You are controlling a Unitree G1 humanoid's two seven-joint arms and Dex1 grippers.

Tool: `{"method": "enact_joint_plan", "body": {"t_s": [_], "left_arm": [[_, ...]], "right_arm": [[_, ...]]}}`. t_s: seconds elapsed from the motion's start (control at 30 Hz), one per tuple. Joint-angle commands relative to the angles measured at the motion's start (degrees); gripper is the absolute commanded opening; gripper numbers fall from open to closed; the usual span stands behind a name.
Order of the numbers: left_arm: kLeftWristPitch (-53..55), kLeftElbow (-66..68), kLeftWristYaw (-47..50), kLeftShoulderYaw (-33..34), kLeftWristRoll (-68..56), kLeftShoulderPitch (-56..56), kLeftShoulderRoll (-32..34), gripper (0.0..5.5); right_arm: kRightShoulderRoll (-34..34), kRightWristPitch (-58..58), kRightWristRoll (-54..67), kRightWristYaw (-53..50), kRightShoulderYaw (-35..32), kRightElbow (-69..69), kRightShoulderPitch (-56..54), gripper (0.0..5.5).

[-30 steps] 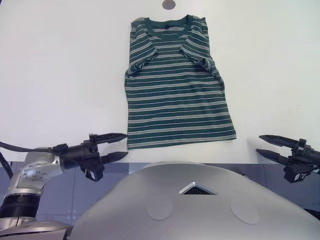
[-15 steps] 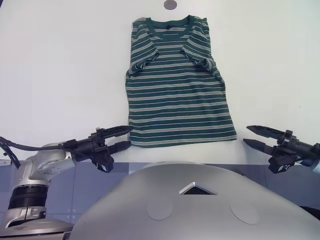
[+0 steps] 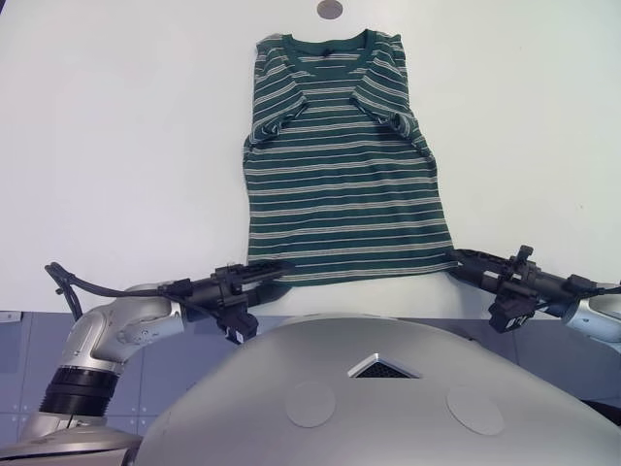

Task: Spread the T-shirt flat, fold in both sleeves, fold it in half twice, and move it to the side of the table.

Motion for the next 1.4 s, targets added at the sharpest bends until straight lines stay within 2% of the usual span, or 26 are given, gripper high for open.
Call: {"method": "enact_joint_plan", "body": {"t_s": [0.03,0.17,0.33,0.57,0.7,0.73,0.87,0.97,1.17,1.37,1.4], "left_arm": [[5.0,6.6,-0.5,-2.7,11.3,3.0,3.1,1.81],[7.3,8.6,2.2,-3.3,12.4,0.5,3.7,1.28],[6.3,16.6,0.3,-4.1,7.1,-7.9,11.0,0.87],[6.6,16.9,-5.7,-11.0,-1.6,-9.5,15.1,0.3],[1.7,15.9,-2.1,-9.5,-10.7,-13.3,15.7,0.01],[-0.2,16.0,-0.8,-8.3,-12.1,-14.1,16.1,0.01],[-9.2,17.3,3.9,-1.4,-16.0,-16.1,18.3,0.77],[-12.6,18.8,3.3,-0.6,-13.8,-13.8,20.5,1.1],[-6.8,17.6,-1.2,0.2,-1.1,-8.0,24.2,1.1],[-0.4,6.0,-1.2,2.5,0.4,0.2,21.4,1.1],[0.9,3.6,-1.4,2.4,0.3,2.1,20.7,1.3]], "right_arm": [[-1.2,2.4,-1.7,-0.6,1.8,1.7,-1.9,0.85],[-1.7,3.7,-0.4,-1.1,3.2,1.9,-3.5,0.02],[-0.6,6.0,-0.5,-2.5,3.6,0.4,-2.5,0.0],[-1.1,8.6,1.4,-2.8,6.3,-0.4,-5.1,0.0],[-0.2,10.4,1.2,-3.9,6.6,-2.0,-3.6,0.0],[0.1,10.9,0.9,-4.4,6.7,-2.3,-3.2,0.0],[1.2,13.0,-0.5,-6.5,6.5,-4.5,0.1,0.0],[2.1,14.6,-1.1,-7.9,6.4,-6.9,3.1,0.0],[2.9,17.5,-1.8,-9.5,6.3,-10.7,7.8,0.0],[3.3,19.6,-2.1,-10.3,7.1,-13.4,9.9,0.0],[3.2,19.7,-2.0,-10.3,7.2,-13.6,10.0,0.0]]}}
